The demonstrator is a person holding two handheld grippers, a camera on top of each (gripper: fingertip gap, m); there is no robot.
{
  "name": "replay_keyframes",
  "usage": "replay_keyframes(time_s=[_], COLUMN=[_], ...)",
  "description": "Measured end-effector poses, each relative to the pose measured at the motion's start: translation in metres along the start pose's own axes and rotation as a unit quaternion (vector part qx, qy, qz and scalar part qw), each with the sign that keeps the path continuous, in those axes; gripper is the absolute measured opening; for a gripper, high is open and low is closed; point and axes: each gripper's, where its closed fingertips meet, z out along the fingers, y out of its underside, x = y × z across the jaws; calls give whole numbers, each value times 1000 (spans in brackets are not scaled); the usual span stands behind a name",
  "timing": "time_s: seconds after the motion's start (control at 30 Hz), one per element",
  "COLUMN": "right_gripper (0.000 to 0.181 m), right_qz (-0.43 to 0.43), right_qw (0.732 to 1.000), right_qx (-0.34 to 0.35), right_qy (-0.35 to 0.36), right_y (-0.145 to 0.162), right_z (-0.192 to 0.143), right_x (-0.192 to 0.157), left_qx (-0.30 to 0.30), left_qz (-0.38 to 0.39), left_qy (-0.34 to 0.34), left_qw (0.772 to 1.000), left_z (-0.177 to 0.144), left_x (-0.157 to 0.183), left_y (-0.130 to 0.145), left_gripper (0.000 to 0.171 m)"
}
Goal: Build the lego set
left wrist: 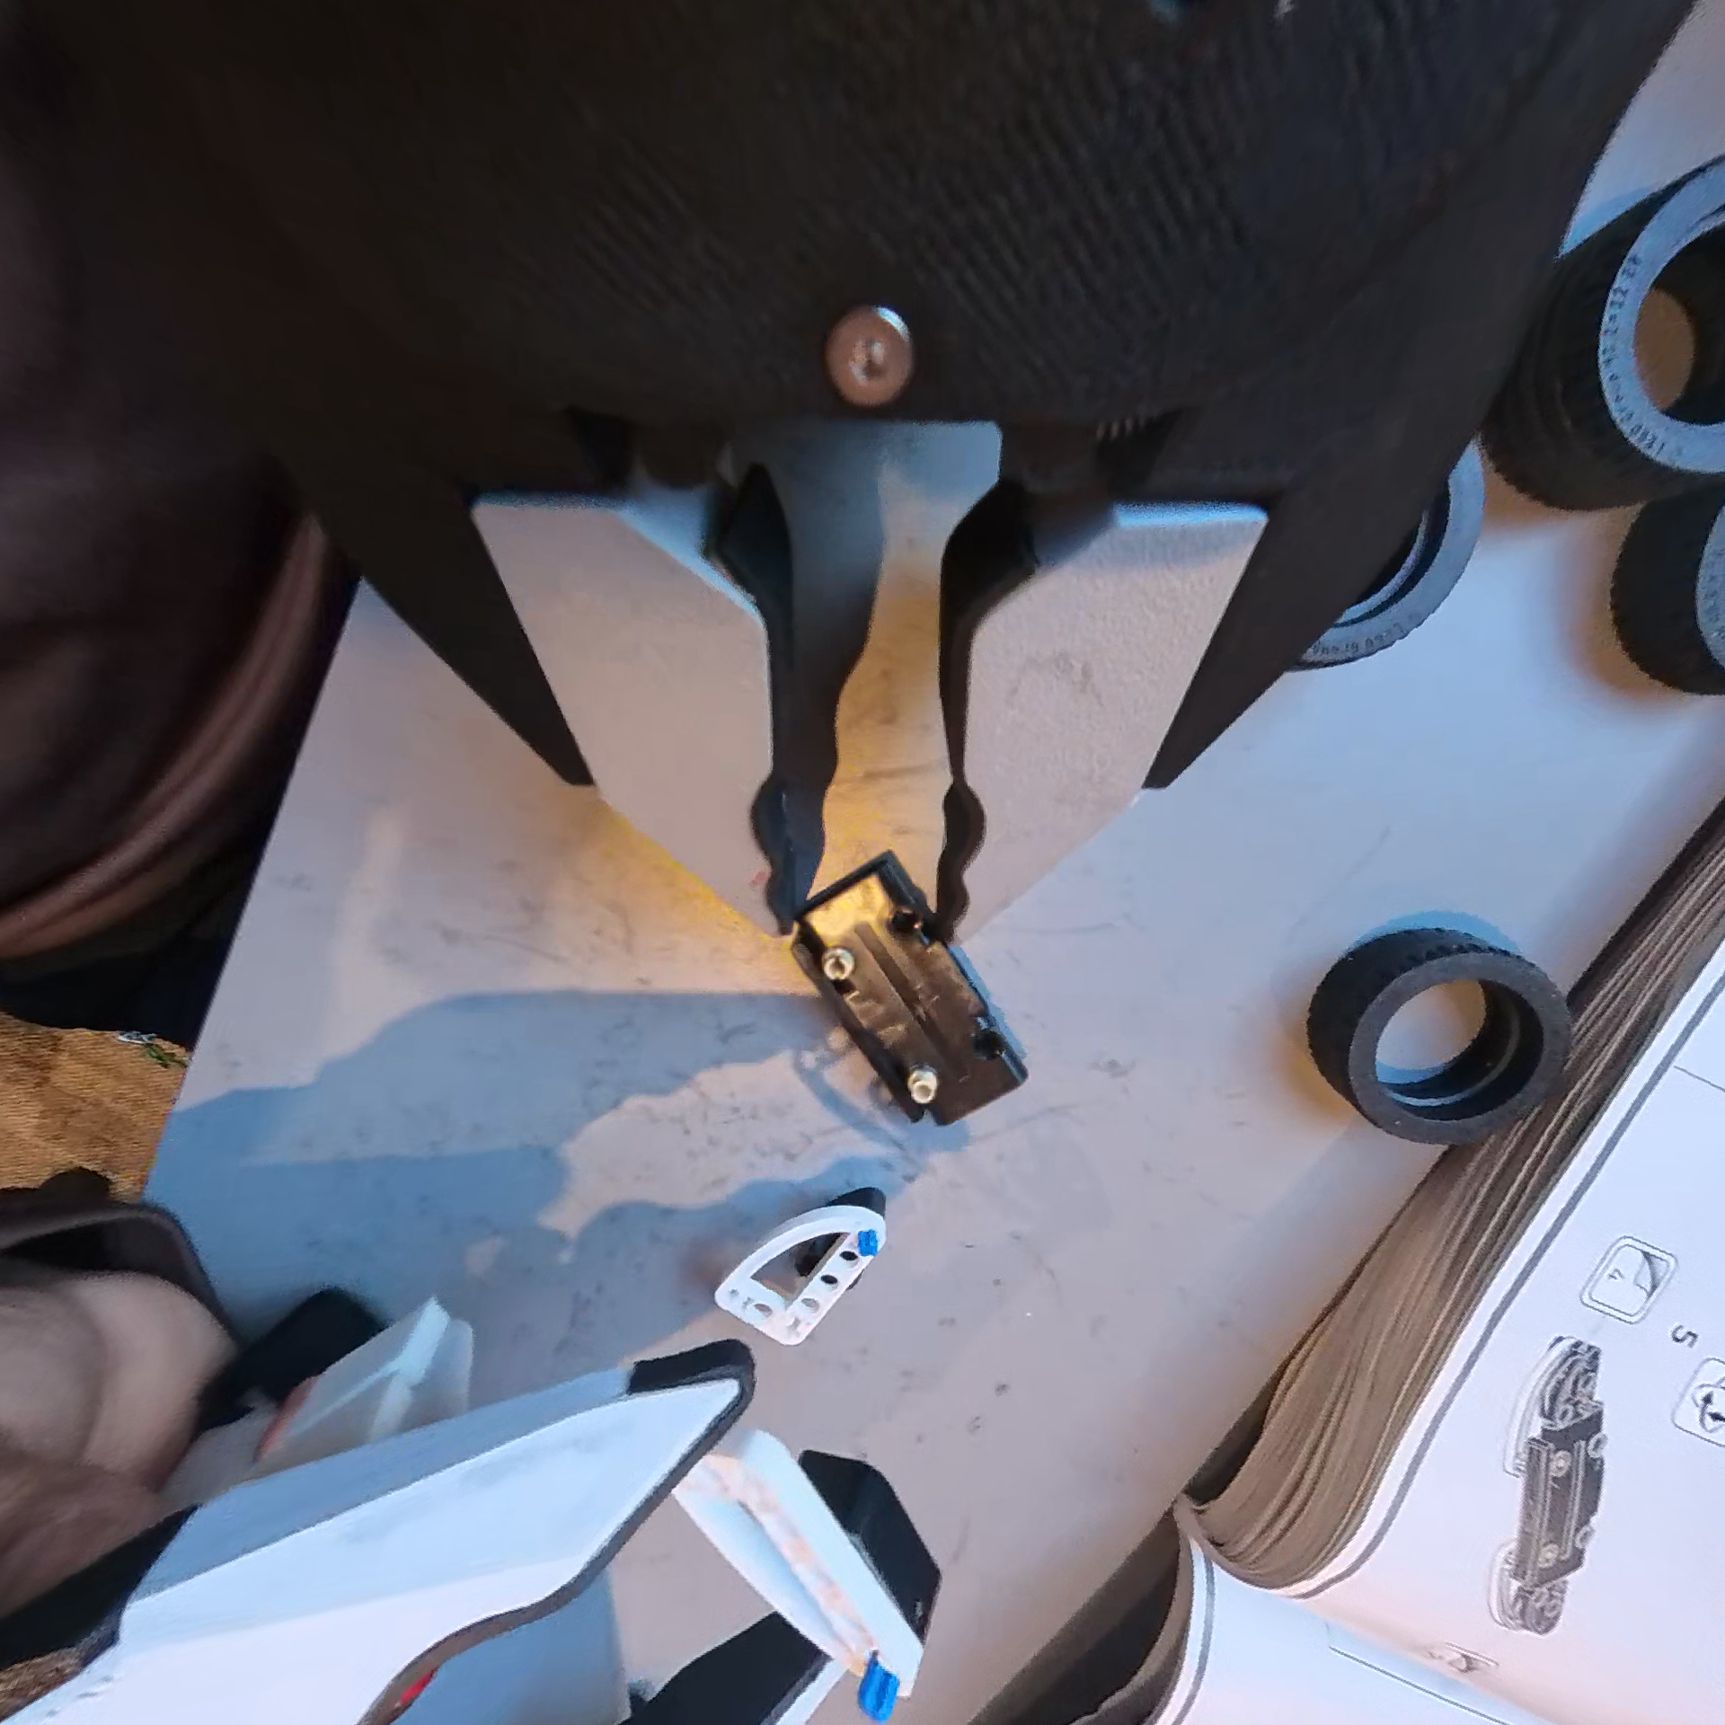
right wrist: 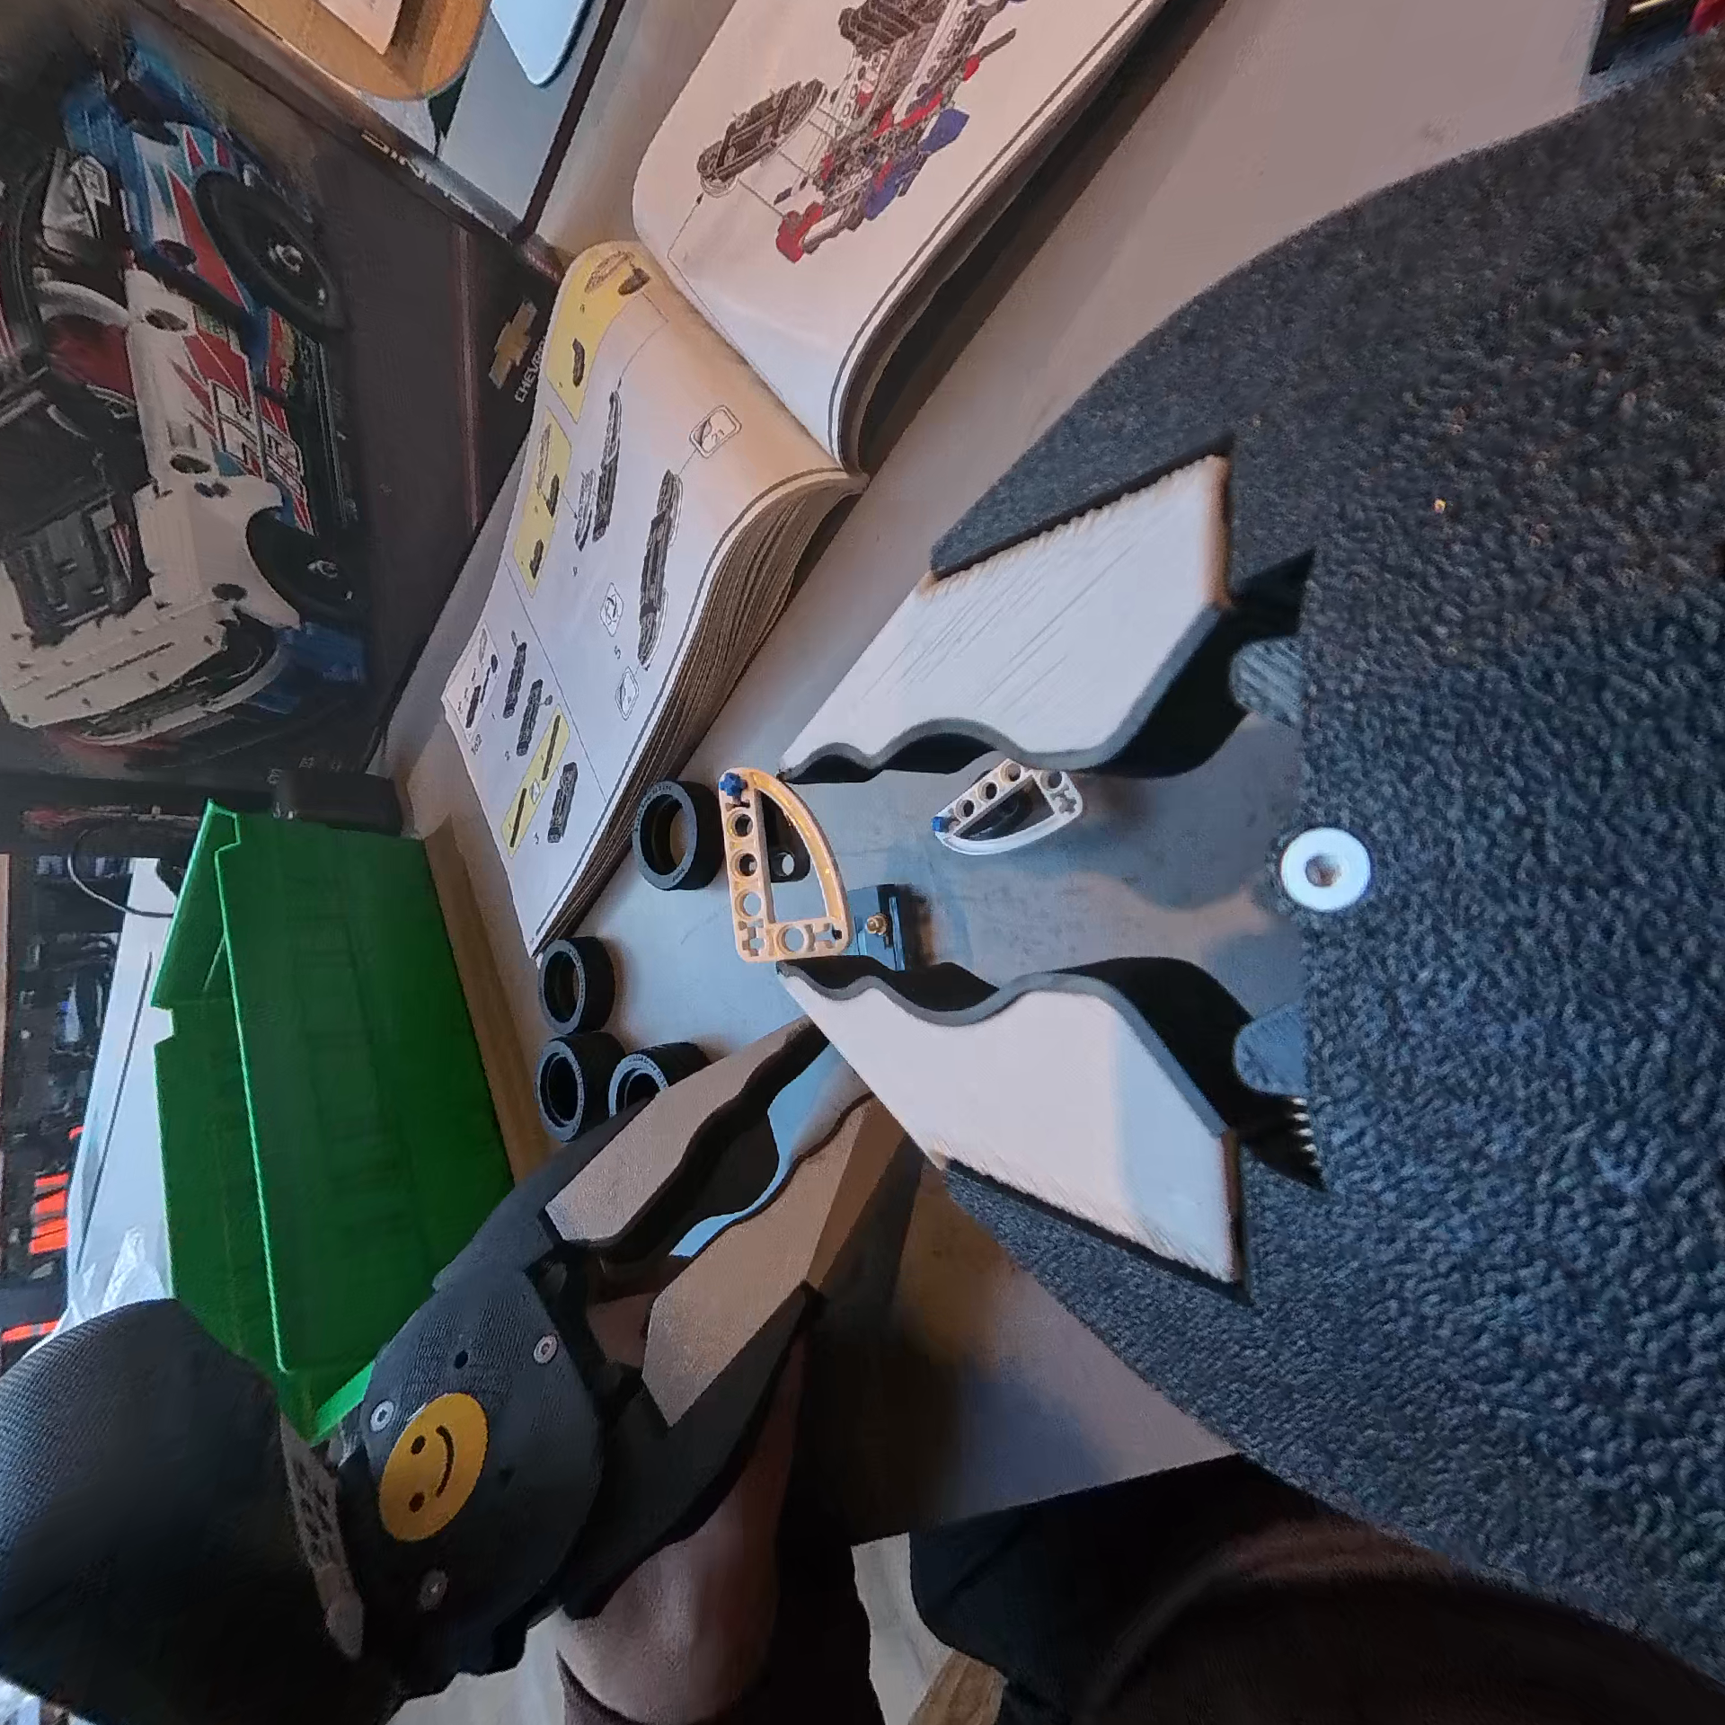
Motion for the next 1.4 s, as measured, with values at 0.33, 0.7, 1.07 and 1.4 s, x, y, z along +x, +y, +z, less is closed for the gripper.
replay_keyframes(time_s=[0.33, 0.7, 1.07, 1.4], right_gripper=[36, 36, 36, 36], right_qz=[4, 6, 10, 5], right_qw=[1000, 1000, 1000, 1000], right_qx=[3, 2, 7, 0], right_qy=[7, 22, 18, 22], right_y=[0, 1, 1, 3], right_z=[-5, -7, -12, -10], right_x=[5, 10, 11, 11], left_qx=[1, 1, -1, 4], left_qz=[-20, -27, 0, -39], left_qy=[-24, -37, -5, -16], left_qw=[1000, 999, 1000, 999], left_z=[-10, -2, 0, -2], left_x=[-11, -9, -2, -11], left_y=[9, 1, 1, 0], left_gripper=[35, 41, 31, 53])
